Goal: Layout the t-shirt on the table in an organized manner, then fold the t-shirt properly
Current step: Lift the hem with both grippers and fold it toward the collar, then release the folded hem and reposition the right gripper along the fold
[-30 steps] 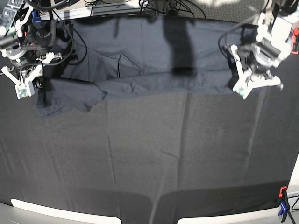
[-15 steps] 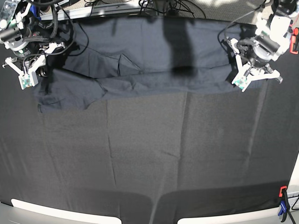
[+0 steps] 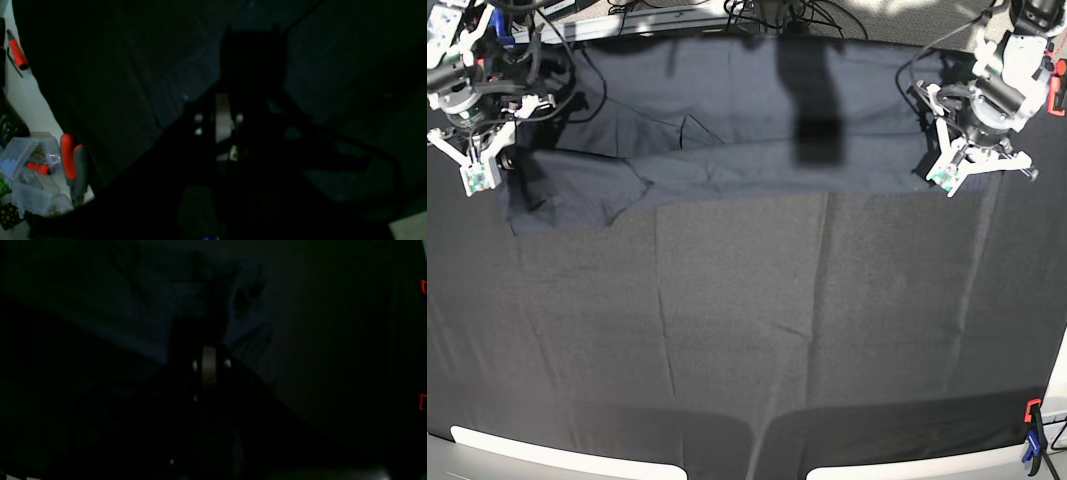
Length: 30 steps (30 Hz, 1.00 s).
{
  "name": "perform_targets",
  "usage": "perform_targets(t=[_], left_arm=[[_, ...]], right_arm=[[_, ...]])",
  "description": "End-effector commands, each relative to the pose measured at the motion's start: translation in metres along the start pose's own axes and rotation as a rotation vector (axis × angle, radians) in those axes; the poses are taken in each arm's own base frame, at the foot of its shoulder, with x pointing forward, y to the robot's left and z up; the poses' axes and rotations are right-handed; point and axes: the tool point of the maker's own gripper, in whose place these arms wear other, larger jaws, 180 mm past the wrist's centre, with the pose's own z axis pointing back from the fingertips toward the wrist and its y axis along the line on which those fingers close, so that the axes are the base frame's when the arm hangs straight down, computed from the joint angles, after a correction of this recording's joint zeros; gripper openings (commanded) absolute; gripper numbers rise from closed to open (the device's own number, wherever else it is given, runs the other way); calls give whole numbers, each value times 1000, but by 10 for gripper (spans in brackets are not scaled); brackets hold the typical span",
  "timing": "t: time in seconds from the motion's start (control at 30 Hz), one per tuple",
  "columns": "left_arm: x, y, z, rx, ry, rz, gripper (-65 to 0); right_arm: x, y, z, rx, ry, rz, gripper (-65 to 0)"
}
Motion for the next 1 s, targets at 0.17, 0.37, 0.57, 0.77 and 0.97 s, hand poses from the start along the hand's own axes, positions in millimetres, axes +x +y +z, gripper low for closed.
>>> perform_targets(t=[0.17,0.37,0.57,0.77,0.97], left_arm=[[-12,11,4,34,80,-4,-650],[-10,11,4,33,66,-4,-650],[-10,11,4,33,66,-3,-650],[-10,11,4,33,66,-3,-650],[-9,11,4,33,63,-3,-650]], right_arm=[[10,-8,4,-25,-35,10,-650],[9,-6,4,-16,-31,3,-650],[0,-1,4,13,23,-18,-431],[0,-1,4,12,22,-17,-297],[52,8,7,84,-246,-101,-299]])
